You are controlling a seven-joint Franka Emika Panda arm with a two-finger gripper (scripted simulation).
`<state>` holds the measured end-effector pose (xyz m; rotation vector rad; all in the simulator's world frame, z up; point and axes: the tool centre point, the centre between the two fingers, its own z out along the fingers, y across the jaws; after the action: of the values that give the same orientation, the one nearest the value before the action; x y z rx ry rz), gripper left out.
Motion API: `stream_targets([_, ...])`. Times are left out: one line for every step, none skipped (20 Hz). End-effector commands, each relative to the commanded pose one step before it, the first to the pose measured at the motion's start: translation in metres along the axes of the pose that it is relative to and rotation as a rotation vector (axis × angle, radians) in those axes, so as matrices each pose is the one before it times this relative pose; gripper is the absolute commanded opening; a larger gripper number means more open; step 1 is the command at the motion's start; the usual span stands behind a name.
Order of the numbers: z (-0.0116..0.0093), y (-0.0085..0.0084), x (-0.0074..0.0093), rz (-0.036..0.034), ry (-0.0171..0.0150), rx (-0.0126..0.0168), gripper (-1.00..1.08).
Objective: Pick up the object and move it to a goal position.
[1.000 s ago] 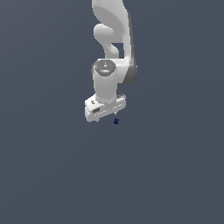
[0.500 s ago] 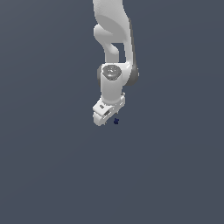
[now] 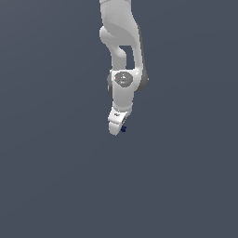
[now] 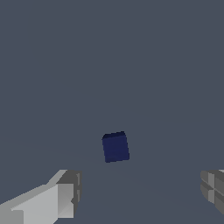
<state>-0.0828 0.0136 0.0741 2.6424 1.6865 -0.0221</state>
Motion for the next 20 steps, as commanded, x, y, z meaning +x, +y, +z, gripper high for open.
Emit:
stream_targets([0.00385,-0.00531,0.00252,-0.05974,0.00511,-0.00130,1.00])
stream_targets([0.00124,-0.00172,0.00092,-0.01886,0.00168,-0.00028,1.00])
stream_targets([0.00111,-0.00155,0.00087,-0.01708,0.00156,-0.00027,1.00])
stream_targets([0.00098,-0.00138,0.00080,-0.01528,0.00142,-0.00026,1.00])
stream_targets([0.00086,-0.00121,0.00072,-0.01347,0.00128,-0.00024,1.00])
stream_targets([0.00074,-0.00105,0.00065,-0.01170,0.00113,-0.00021,1.00])
stream_targets([0.00062,-0.00088,0.00056,-0.00989,0.00097,-0.00019,1.00])
stream_targets([0.00051,-0.00072,0.00047,-0.00810,0.00080,-0.00016,1.00])
stream_targets([0.00039,-0.00056,0.00037,-0.00630,0.00063,-0.00013,1.00])
stream_targets([0.00028,-0.00040,0.00027,-0.00450,0.00045,-0.00009,1.00])
stream_targets([0.00017,-0.00023,0.00014,-0.00266,0.00027,-0.00005,1.00])
stream_targets([0.00005,-0.00009,0.00009,-0.00097,0.00010,-0.00002,1.00])
stream_targets([-0.00023,0.00036,-0.00031,0.00564,-0.00061,0.00044,1.00])
stream_targets([0.00029,-0.00001,-0.00002,0.00000,0.00000,0.00000,1.00])
stream_targets([0.00086,-0.00003,-0.00007,0.00000,0.00000,0.00000,1.00])
stream_targets([0.00144,-0.00004,-0.00012,0.00000,0.00000,0.00000,1.00])
stream_targets([0.00204,-0.00017,0.00019,-0.00069,-0.00006,0.00004,1.00])
stream_targets([0.00257,-0.00007,-0.00019,0.00000,0.00000,0.00000,1.00])
stream_targets([0.00315,-0.00019,0.00011,-0.00069,-0.00002,0.00004,1.00])
stream_targets([0.00369,-0.00018,0.00009,-0.00069,0.00000,0.00003,1.00])
